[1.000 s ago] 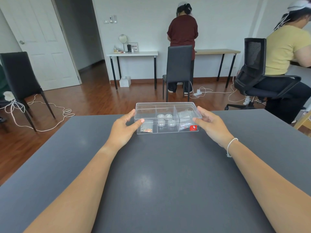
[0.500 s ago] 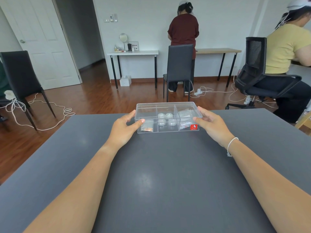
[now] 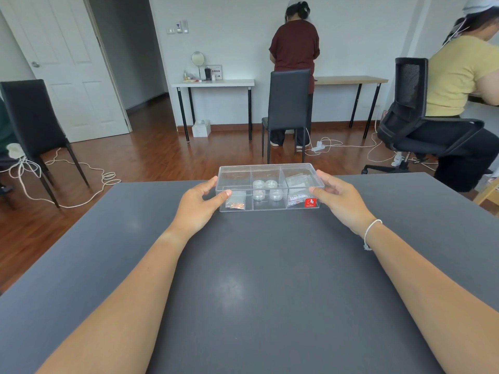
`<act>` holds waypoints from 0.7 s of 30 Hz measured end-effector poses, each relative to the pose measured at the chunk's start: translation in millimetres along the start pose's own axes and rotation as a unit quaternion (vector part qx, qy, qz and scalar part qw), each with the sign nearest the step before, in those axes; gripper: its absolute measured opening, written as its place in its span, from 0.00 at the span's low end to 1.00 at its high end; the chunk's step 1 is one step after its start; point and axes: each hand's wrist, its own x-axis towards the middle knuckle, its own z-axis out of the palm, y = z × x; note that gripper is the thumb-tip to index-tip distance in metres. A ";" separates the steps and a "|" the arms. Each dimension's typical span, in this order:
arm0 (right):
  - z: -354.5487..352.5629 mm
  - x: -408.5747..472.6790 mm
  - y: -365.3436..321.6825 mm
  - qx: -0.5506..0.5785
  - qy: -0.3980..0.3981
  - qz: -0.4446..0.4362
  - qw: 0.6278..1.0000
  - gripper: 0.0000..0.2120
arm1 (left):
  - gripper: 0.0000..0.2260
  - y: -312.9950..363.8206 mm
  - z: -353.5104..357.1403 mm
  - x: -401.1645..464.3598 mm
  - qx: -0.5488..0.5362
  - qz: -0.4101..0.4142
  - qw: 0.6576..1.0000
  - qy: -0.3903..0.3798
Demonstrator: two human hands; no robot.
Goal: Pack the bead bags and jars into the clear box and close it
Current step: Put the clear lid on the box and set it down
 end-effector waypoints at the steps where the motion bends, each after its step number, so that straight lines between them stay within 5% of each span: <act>1: 0.0 0.0 -0.1 -0.002 0.001 0.001 1.000 0.25 | 0.25 -0.2 0.0 -0.1 -0.001 -0.002 1.000 0.000; 21: 4.5 -13.2 -1.4 0.003 0.029 -0.011 1.000 0.29 | 0.23 2.0 -0.8 -11.3 0.009 0.006 1.000 0.021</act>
